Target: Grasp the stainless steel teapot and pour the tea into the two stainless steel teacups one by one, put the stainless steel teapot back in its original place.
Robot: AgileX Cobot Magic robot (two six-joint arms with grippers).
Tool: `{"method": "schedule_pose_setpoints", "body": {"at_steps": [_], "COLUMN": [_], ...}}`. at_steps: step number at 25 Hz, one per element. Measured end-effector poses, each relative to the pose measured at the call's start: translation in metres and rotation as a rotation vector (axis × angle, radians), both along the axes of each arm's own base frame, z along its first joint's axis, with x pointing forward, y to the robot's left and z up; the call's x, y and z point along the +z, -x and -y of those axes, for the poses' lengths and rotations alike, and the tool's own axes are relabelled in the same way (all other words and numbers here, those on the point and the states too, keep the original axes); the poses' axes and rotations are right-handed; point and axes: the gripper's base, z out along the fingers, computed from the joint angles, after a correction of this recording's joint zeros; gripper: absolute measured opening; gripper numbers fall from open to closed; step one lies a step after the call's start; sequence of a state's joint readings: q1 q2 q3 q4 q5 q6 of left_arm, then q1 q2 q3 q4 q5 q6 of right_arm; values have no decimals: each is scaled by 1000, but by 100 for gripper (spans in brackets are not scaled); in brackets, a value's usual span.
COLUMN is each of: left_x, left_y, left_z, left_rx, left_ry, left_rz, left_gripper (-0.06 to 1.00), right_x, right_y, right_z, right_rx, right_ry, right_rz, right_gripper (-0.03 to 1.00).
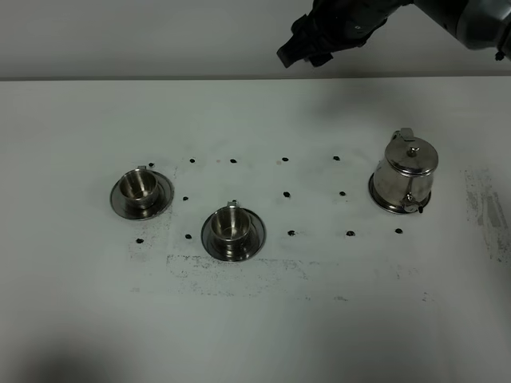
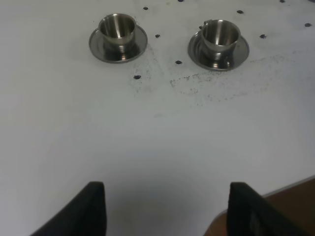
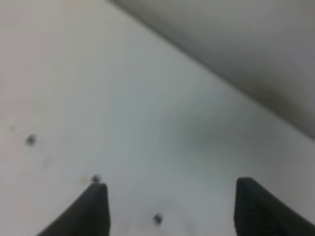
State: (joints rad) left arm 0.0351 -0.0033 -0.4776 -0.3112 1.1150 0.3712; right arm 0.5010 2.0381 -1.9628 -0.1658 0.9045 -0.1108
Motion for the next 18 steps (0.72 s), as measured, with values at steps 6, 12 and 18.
{"method": "schedule_pose_setpoints", "body": {"at_steps": [6,12,18], "left_x": [0,0,0], "left_y": [0,0,0], "left_z": [0,0,0], "left_rx": [0,0,0], "left_ry": [0,0,0], "left_rz": [0,0,0], "left_gripper": [52,52,52], "right_x": [-49,-81,-93], "right_y": [-26,-42,-49], "right_z": [16,34,54], "right_rx": [-26,-98,-181], "right_ry": [169,274,304], "right_rz": [-17,-40,-93], "right_gripper": [53,53,51]}}
